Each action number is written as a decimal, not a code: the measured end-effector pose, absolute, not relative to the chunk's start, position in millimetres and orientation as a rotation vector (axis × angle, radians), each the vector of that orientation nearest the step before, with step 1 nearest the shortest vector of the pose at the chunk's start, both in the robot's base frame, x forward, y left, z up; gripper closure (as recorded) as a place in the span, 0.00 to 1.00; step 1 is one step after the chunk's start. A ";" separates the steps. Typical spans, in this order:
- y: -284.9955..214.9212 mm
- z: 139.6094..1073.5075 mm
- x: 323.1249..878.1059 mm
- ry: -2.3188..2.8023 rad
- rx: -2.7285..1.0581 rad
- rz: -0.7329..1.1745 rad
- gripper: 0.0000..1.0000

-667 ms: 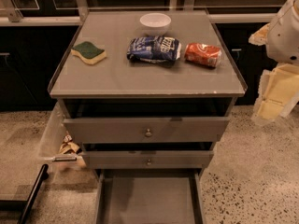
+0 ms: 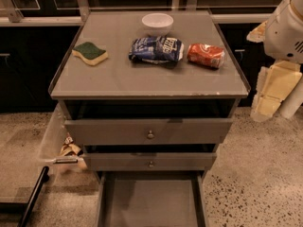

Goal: Place coke can into bottom drawer

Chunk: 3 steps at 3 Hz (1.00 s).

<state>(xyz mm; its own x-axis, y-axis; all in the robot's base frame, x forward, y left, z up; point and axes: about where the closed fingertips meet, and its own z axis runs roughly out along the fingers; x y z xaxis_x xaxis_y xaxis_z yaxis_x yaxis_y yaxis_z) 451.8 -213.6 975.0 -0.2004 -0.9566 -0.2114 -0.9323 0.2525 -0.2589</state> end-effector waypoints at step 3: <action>-232.2 952.5 556.5 2.068 -1.745 -0.014 0.00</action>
Offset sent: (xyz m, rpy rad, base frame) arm 0.1207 -0.0158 -0.0118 0.1496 -0.0645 0.1287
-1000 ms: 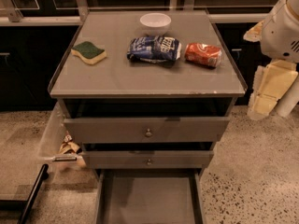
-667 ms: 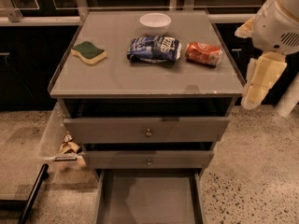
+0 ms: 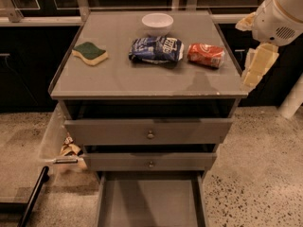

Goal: Place coke can into bottom drawer

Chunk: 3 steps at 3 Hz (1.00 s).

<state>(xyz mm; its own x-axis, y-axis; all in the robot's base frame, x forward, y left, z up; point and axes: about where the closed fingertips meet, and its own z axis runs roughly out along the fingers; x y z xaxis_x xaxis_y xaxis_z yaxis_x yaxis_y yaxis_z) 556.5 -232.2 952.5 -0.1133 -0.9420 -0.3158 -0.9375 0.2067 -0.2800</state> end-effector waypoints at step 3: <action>-238.3 899.7 646.3 2.068 -1.501 0.059 0.00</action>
Offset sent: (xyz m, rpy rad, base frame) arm 0.1109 -0.0093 -0.0608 0.1748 -0.0826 -0.1654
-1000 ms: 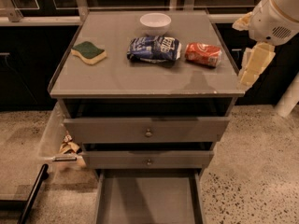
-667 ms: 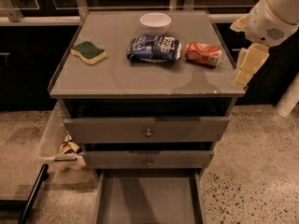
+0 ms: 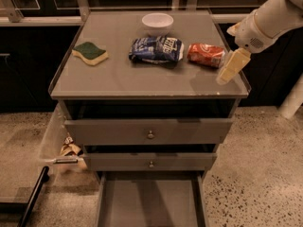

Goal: Place coke can into bottom drawer

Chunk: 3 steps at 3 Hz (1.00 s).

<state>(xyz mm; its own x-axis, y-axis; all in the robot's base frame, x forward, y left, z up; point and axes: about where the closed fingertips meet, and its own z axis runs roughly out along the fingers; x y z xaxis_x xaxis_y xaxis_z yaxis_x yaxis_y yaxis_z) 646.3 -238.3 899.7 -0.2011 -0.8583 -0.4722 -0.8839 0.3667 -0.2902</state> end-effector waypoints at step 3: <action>-235.5 857.9 722.0 1.944 -1.358 0.224 0.00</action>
Offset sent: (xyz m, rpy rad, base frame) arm 0.0850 -0.0051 -0.0492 0.2555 -0.0778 -0.0088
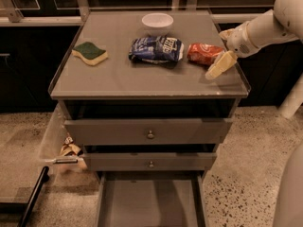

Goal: Place coke can into bottom drawer

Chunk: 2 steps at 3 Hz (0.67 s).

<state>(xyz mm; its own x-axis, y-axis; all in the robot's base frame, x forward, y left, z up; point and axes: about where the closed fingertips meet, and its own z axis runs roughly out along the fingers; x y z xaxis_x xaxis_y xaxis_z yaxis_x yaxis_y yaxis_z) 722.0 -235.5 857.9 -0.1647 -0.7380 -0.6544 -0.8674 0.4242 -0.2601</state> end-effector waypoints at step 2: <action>-221.5 848.3 747.6 1.941 -1.349 0.329 0.00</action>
Offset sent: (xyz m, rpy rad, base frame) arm 0.0473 0.0091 -0.0048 0.1092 0.1064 0.0458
